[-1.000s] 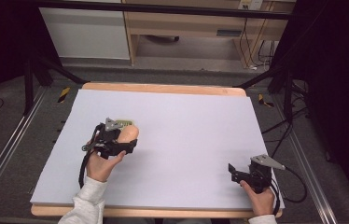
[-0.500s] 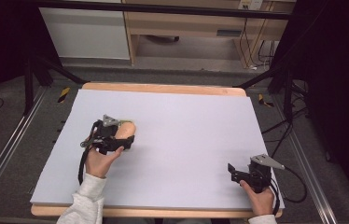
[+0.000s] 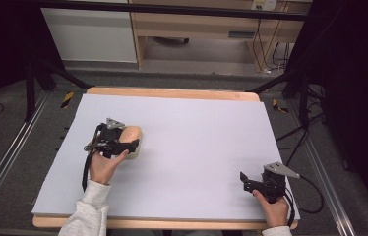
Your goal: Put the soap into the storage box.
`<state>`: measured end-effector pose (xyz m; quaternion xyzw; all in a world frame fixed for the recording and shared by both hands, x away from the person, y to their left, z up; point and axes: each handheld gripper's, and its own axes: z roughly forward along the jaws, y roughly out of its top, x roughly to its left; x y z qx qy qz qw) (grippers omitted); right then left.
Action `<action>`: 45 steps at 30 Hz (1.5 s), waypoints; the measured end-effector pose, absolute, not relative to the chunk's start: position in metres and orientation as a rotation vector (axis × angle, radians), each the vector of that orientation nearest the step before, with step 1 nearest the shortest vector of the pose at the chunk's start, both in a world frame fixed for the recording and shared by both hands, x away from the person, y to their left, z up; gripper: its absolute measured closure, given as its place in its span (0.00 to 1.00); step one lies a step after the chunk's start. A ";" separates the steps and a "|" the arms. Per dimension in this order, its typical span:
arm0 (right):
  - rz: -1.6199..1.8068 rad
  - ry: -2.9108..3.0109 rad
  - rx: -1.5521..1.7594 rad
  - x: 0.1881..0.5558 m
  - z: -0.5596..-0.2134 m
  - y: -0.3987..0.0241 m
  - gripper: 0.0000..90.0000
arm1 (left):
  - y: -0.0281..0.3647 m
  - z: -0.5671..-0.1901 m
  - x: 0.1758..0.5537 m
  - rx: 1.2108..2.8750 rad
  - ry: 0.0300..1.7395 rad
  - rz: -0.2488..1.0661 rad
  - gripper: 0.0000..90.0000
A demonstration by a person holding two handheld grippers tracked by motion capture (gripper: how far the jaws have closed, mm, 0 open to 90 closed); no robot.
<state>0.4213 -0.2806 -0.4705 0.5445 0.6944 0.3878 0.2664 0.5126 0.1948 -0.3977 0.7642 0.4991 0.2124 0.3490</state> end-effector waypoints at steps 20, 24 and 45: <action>1.053 1.872 1.476 0.421 -0.470 -0.281 0.06 | 0.196 -0.413 0.535 2.015 1.340 0.585 0.35; 1.056 1.874 1.478 0.422 -0.470 -0.281 0.06 | 0.199 -0.417 0.539 2.019 1.354 0.578 0.35; 1.059 1.875 1.481 0.422 -0.470 -0.281 0.06 | 0.203 -0.434 0.552 2.040 1.389 0.561 0.35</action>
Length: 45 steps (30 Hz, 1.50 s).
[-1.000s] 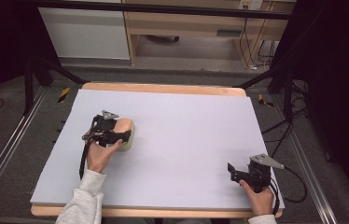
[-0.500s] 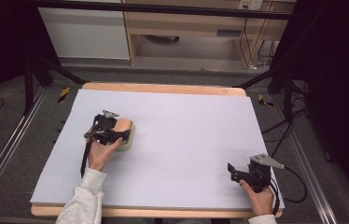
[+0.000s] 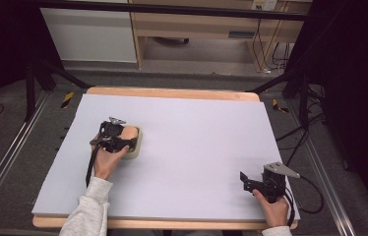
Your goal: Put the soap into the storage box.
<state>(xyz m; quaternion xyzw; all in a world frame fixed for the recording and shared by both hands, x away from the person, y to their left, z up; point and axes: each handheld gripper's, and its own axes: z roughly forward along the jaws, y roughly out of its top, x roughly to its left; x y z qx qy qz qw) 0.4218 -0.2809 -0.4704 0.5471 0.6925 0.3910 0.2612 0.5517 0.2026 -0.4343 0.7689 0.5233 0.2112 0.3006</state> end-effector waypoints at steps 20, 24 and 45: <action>1.057 1.877 1.477 0.422 -0.471 -0.281 0.06 | 0.203 -0.443 0.555 2.060 1.398 0.564 0.35; 1.057 1.876 1.477 0.422 -0.471 -0.281 0.06 | 0.202 -0.443 0.556 2.066 1.398 0.564 0.35; 1.057 1.879 1.477 0.422 -0.471 -0.280 0.06 | 0.201 -0.447 0.558 2.069 1.401 0.565 0.35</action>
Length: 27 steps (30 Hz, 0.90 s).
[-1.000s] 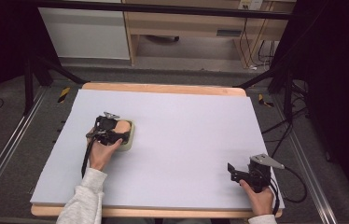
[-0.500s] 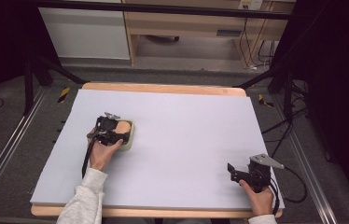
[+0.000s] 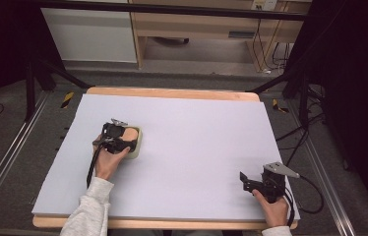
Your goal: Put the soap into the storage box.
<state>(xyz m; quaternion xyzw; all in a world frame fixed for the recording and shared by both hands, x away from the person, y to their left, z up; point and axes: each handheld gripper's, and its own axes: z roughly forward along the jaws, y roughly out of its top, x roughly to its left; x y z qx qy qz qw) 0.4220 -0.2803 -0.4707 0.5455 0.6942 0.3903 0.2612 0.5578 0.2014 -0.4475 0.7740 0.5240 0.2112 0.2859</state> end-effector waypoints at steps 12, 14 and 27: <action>1.058 1.879 1.480 0.422 -0.471 -0.280 0.06 | 0.202 -0.448 0.557 2.067 1.392 0.568 0.34; 1.057 1.879 1.480 0.422 -0.471 -0.280 0.06 | 0.203 -0.446 0.557 2.056 1.389 0.569 0.29; 1.054 1.875 1.476 0.421 -0.471 -0.280 0.06 | 0.208 -0.428 0.542 1.990 1.341 0.578 0.28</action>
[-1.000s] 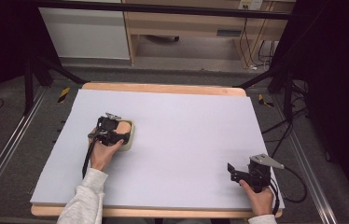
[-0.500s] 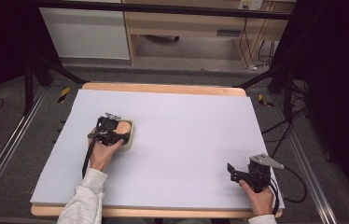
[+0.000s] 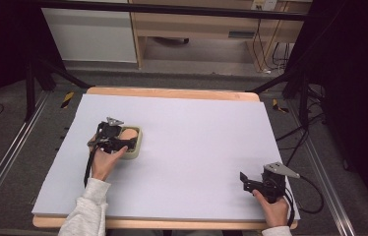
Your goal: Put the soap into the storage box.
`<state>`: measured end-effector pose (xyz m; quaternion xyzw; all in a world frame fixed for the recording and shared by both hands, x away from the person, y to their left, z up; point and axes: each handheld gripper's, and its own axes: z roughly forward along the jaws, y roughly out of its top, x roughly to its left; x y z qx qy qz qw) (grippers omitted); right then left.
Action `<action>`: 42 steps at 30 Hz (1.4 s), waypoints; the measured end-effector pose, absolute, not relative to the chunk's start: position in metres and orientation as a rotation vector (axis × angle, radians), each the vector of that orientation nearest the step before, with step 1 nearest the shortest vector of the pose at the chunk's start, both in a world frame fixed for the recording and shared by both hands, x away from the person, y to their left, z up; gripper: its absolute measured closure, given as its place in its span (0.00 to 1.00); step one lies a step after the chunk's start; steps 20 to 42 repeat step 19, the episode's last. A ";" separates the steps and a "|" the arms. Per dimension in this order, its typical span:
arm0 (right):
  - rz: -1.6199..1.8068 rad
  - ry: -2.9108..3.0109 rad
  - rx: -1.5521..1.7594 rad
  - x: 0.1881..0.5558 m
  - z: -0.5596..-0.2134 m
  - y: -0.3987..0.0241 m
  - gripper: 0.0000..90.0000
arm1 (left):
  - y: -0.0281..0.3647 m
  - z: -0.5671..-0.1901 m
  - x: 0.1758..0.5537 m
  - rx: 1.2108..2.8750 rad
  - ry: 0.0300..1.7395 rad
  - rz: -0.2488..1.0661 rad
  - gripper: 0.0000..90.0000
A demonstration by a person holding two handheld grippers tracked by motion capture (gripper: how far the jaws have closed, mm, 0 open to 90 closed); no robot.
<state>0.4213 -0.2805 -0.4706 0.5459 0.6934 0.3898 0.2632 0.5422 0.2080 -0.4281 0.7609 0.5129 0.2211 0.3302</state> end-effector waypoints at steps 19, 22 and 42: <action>1.054 1.861 1.492 0.419 -0.471 -0.284 0.06 | 0.231 -0.425 0.489 1.855 1.219 0.593 0.23; 1.054 1.861 1.492 0.419 -0.471 -0.284 0.06 | 0.231 -0.425 0.489 1.855 1.219 0.593 0.23; 1.054 1.861 1.492 0.419 -0.471 -0.284 0.06 | 0.231 -0.425 0.489 1.855 1.219 0.593 0.23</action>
